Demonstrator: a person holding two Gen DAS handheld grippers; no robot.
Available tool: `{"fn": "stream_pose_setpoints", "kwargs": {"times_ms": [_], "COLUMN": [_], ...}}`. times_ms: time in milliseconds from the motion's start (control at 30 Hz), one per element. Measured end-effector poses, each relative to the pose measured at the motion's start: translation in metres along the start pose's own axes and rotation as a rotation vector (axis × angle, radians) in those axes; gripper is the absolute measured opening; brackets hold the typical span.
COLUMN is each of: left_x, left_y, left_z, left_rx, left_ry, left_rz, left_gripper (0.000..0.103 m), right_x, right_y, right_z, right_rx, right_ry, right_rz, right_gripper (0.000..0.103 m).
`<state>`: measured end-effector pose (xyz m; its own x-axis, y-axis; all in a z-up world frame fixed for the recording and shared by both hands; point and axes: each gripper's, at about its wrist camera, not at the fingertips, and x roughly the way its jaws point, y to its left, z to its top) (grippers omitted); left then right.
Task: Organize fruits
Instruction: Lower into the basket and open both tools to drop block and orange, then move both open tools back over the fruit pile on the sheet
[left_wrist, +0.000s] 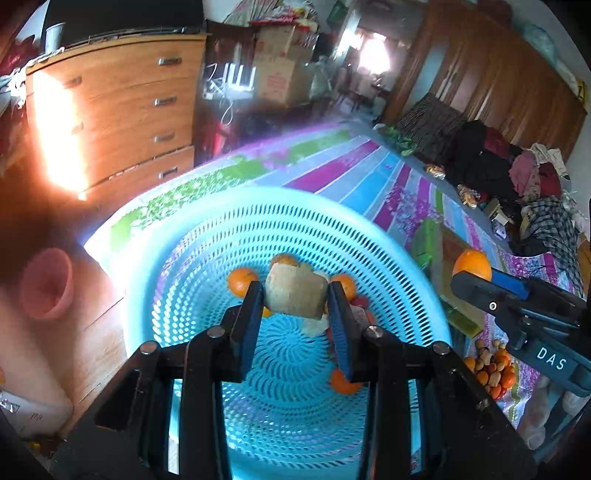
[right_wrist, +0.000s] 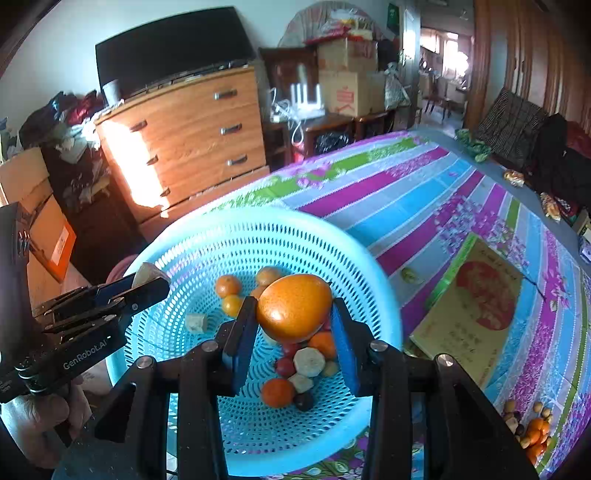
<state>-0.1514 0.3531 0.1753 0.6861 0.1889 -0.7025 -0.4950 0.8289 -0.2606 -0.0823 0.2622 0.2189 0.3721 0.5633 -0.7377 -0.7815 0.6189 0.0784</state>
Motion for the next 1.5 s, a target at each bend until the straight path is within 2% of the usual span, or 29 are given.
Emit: {"fn": "stream_pose_setpoints", "kwargs": {"times_ms": [300, 500, 1200, 1233, 1333, 1367, 1500], "left_x": [0.015, 0.021, 0.029, 0.029, 0.027, 0.027, 0.029], "left_y": [0.023, 0.03, 0.024, 0.024, 0.024, 0.024, 0.025], "left_z": [-0.008, -0.011, -0.01, -0.01, -0.009, -0.009, -0.01], "left_rx": [-0.016, -0.027, -0.014, -0.015, -0.018, -0.02, -0.026], "left_ry": [0.081, 0.104, 0.135, 0.136, 0.126, 0.123, 0.13], "left_rz": [0.008, 0.009, 0.017, 0.017, 0.022, 0.024, 0.033], "left_gripper": [0.036, 0.036, 0.037, 0.042, 0.066, 0.071, 0.078], "right_x": [0.041, 0.058, 0.065, 0.064, 0.065, 0.064, 0.063], "right_y": [0.001, 0.001, 0.0, 0.0, 0.0, 0.0, 0.001], "right_z": [-0.01, -0.019, -0.022, -0.022, -0.023, -0.023, -0.023], "right_rx": [0.025, 0.043, 0.065, 0.067, 0.06, 0.058, 0.061], "right_ry": [0.126, 0.17, 0.187, 0.187, 0.198, 0.197, 0.187], "right_rz": [0.017, 0.038, 0.07, 0.07, 0.071, 0.072, 0.069], "right_gripper": [0.043, 0.043, 0.044, 0.044, 0.046, 0.053, 0.055]}}
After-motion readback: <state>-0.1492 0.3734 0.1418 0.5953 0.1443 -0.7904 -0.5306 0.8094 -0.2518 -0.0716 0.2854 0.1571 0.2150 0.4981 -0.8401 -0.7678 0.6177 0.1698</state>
